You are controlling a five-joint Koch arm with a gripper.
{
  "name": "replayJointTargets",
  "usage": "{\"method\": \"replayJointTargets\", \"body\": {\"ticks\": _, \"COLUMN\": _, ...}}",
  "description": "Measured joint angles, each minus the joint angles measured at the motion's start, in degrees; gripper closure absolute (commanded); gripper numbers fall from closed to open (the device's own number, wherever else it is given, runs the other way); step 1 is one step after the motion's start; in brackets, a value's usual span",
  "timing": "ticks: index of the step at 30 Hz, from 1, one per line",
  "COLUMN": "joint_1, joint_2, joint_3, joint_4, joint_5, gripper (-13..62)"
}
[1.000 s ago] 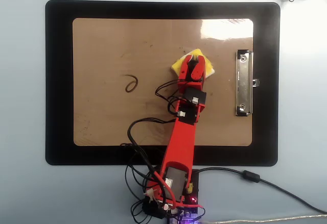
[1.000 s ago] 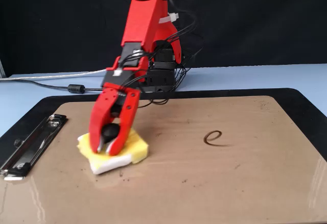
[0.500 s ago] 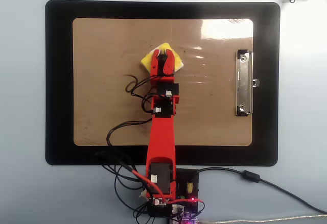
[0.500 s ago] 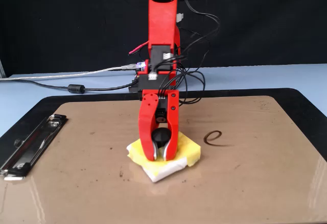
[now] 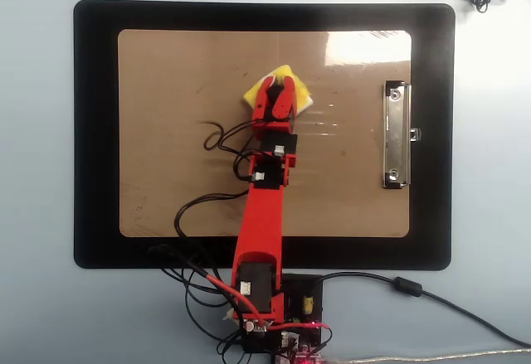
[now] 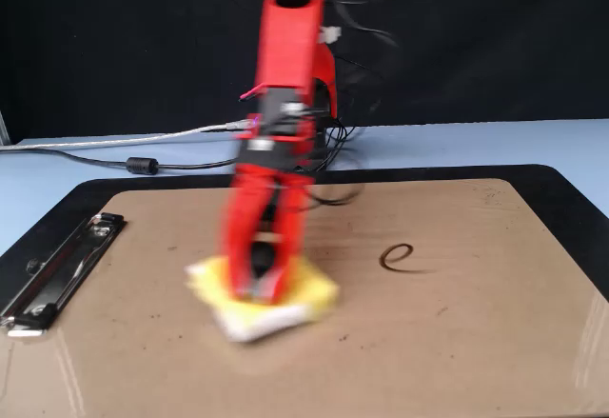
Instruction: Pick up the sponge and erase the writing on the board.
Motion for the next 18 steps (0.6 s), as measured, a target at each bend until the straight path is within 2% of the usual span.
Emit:
{"method": "replayJointTargets", "body": {"ticks": 4, "joint_1": -8.6, "joint_2": 6.9, "joint_3": 9.4, "joint_4": -0.2, "joint_5": -5.3, "gripper": 57.4}}
{"method": "replayJointTargets", "body": {"ticks": 10, "joint_1": -12.9, "joint_2": 33.6, "joint_3": 39.6, "joint_4": -0.3, "joint_5": -5.8, "gripper": 57.4}}
{"method": "replayJointTargets", "body": {"ticks": 12, "joint_1": -13.4, "joint_2": 38.9, "joint_3": 41.6, "joint_4": 1.0, "joint_5": -5.5, "gripper": 57.4}}
{"method": "replayJointTargets", "body": {"ticks": 14, "joint_1": -13.6, "joint_2": 34.4, "joint_3": 35.9, "joint_4": 1.3, "joint_5": -5.4, "gripper": 57.4}}
{"method": "replayJointTargets", "body": {"ticks": 16, "joint_1": -13.3, "joint_2": 21.6, "joint_3": 19.6, "joint_4": 1.4, "joint_5": -4.6, "gripper": 57.4}}
{"method": "replayJointTargets", "body": {"ticks": 18, "joint_1": -12.7, "joint_2": 11.7, "joint_3": 11.3, "joint_4": 0.7, "joint_5": -3.3, "gripper": 57.4}}
